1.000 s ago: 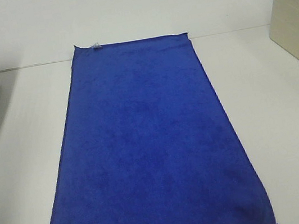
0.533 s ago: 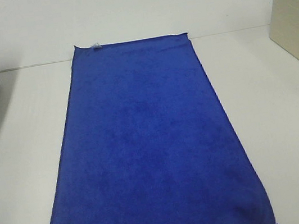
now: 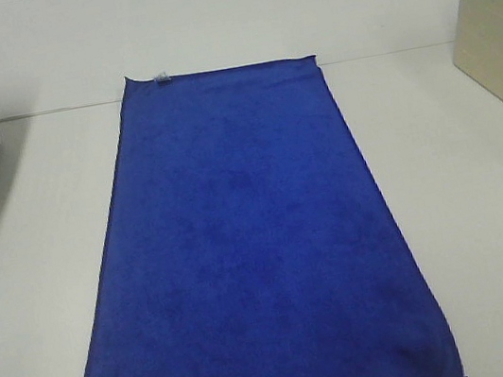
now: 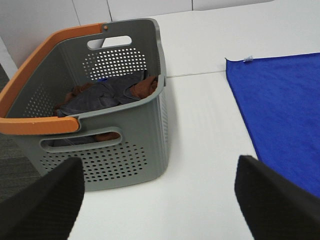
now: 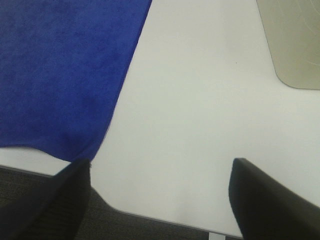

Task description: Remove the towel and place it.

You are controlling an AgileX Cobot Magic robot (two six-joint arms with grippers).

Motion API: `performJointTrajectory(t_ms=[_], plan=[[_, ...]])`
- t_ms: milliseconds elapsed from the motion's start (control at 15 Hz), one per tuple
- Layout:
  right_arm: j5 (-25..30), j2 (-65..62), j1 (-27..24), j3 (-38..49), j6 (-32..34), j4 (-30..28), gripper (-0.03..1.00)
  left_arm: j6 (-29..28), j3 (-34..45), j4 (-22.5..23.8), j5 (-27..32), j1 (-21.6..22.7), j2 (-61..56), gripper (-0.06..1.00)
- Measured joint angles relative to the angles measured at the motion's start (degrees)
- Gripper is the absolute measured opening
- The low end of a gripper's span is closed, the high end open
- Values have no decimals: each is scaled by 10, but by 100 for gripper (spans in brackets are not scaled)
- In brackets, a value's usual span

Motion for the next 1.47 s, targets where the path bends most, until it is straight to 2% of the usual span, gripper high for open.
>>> performJointTrajectory(t_ms=[67,133,200,267,1467], plan=[[0,0,0,0,-1,0,75,1,-12,-8,30,0,-1,78],[0,0,0,0,-2,0,75,8,-18,-7,87,0,-1,78],[0,0,0,0,-2,0,75,8,-18,-7,87,0,-1,78],[0,0,0,0,-7,0,75,11,-9,-7,127,0,-8,78],[-2,-33,0,0,-15,0,75,-9,-9,-7,130,0,-10,78]])
